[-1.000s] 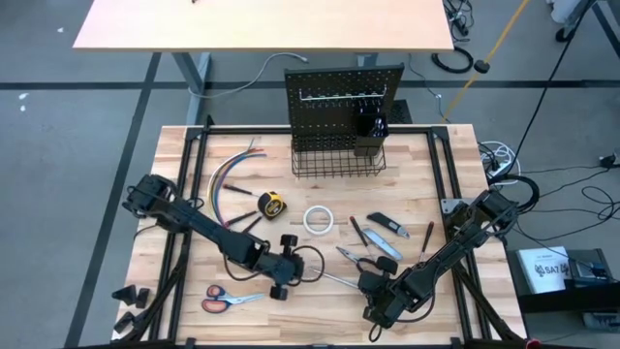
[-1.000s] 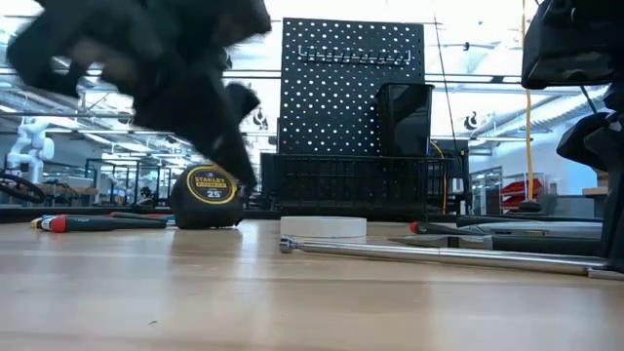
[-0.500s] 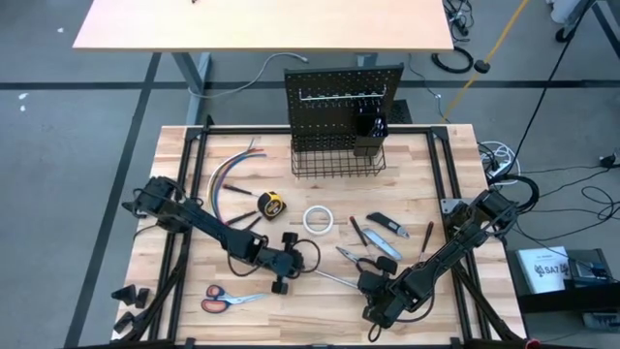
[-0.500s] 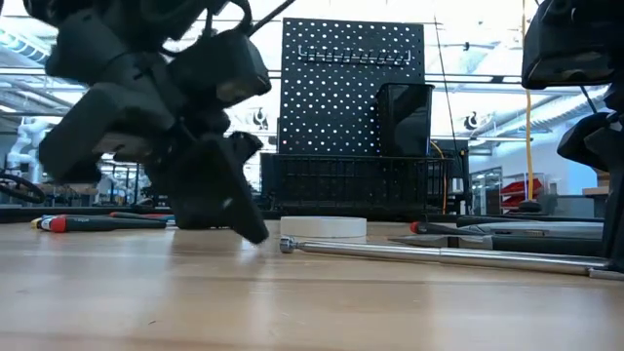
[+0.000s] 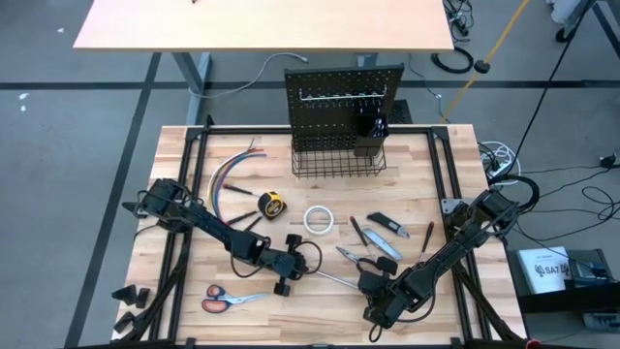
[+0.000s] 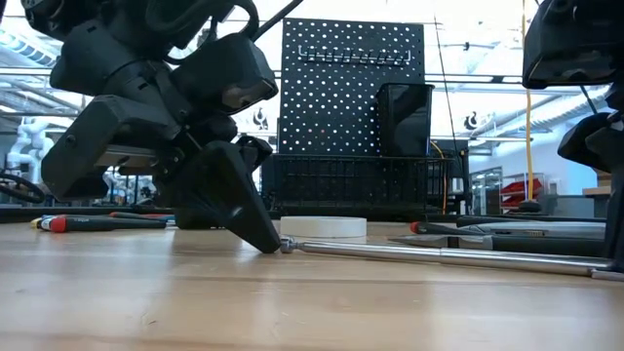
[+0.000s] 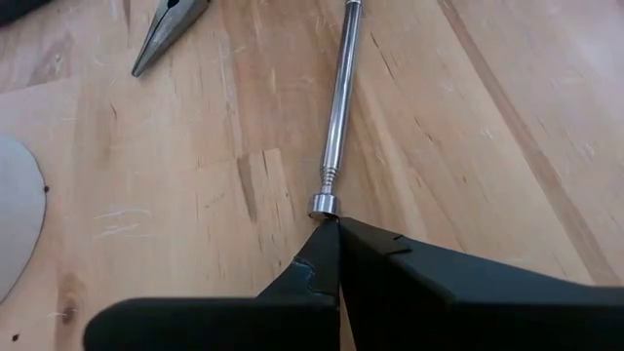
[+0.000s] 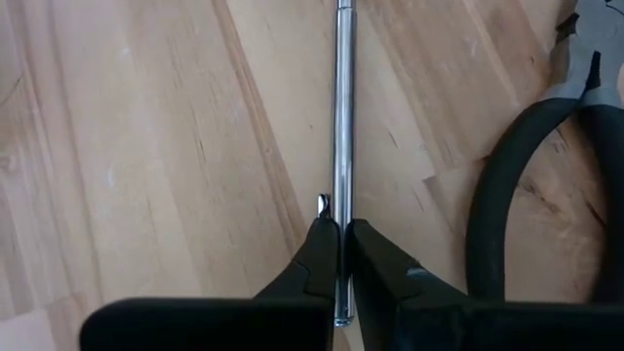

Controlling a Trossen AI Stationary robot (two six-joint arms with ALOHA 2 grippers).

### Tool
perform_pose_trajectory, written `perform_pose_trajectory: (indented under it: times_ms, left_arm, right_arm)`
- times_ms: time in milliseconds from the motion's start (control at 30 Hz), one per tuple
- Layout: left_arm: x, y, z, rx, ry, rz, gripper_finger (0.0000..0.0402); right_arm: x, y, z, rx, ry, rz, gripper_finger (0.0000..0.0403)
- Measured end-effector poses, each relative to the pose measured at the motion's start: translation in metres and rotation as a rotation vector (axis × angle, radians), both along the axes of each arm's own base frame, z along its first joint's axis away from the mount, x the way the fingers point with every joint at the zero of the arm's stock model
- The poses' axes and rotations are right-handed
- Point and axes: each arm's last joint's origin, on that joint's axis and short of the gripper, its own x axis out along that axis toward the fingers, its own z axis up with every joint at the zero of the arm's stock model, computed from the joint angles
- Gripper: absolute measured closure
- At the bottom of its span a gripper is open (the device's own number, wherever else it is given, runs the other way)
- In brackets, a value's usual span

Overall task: Hang tools onto peg board
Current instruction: Put the tire pressure gauge pen into the black bin on the peg board

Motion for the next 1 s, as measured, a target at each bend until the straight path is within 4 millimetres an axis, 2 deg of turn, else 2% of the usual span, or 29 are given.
perform_pose_trajectory:
  times_ms: [533, 800, 1000]
  left_arm:
    - [-0.002, 0.0017, -0.003, 0.01, 0.033, 0.0, 0.0401]
    - [-0.0012, 0.0013, -0.0025, -0.001, 0.022, -0.038, 0.0401]
    - [-0.0044, 0.0019, -0.0047, -0.018, 0.088, -0.031, 0.0402]
  right_arm:
    - [0.0024, 0.0002, 0.0003, 0.008, -0.007, 0.032, 0.0394]
    - [0.0092, -0.0069, 0.0005, 0.031, 0.009, 0.014, 0.0394]
    - [0.0097, -0.0072, 0.0007, 0.046, 0.016, 0.007, 0.0394]
